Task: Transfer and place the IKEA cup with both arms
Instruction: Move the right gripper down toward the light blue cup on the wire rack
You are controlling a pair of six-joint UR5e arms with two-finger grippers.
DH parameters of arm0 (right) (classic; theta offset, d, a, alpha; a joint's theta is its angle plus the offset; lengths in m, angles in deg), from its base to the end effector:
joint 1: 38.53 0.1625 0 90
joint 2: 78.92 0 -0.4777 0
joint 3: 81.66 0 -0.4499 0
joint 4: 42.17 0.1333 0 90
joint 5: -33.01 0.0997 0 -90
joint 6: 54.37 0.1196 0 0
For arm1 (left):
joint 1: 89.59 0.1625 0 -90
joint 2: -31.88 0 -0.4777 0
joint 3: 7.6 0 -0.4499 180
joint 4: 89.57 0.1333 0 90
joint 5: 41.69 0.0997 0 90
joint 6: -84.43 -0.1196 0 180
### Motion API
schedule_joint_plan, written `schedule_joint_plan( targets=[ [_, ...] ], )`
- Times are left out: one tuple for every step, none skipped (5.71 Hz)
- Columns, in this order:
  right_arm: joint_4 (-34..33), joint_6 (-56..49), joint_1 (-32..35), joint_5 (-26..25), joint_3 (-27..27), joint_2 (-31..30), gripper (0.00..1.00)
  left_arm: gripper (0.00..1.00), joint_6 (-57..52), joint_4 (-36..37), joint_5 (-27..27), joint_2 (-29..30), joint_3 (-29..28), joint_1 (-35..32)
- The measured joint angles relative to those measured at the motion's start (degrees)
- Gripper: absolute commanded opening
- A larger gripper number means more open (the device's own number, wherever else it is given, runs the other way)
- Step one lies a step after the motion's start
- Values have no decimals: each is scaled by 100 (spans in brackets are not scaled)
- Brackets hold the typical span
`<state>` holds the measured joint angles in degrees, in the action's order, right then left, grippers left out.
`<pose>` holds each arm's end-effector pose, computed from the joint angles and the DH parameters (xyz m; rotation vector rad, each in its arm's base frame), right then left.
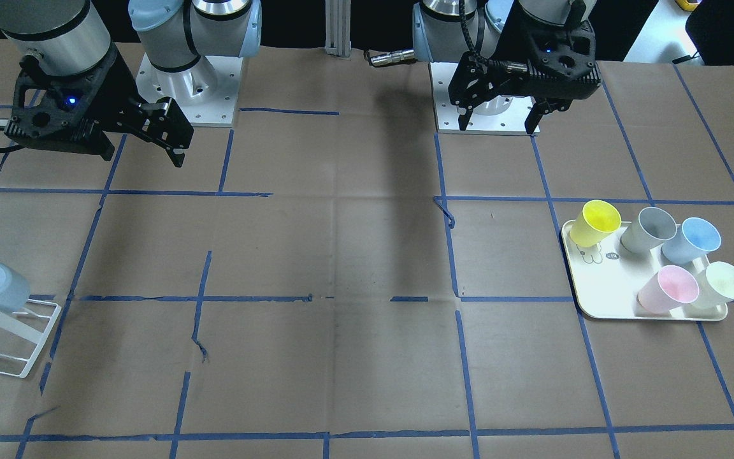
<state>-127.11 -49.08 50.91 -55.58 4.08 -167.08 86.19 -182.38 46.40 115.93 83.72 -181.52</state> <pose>0.1308 -0.5602 0.5349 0.1600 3.1139 0.0734 -0.1541 -0.4975 0.5576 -0.0054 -3.1069 0.0477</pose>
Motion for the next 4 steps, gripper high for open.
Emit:
schedule_joint_plan(
  targets=[
    [-100, 2, 2, 0, -1, 16, 100, 99, 0, -9, 1, -9, 4, 0],
    [-228, 3, 3, 0, 1, 36, 100, 99, 3, -24, 10, -25, 5, 0],
    [-284, -137, -6, -22, 15, 81, 100, 100, 4, -54, 19, -42, 2, 0],
    [-316, -466, -61, -60, 33, 195, 100, 99, 2, -89, 23, -53, 1, -1]
  ],
)
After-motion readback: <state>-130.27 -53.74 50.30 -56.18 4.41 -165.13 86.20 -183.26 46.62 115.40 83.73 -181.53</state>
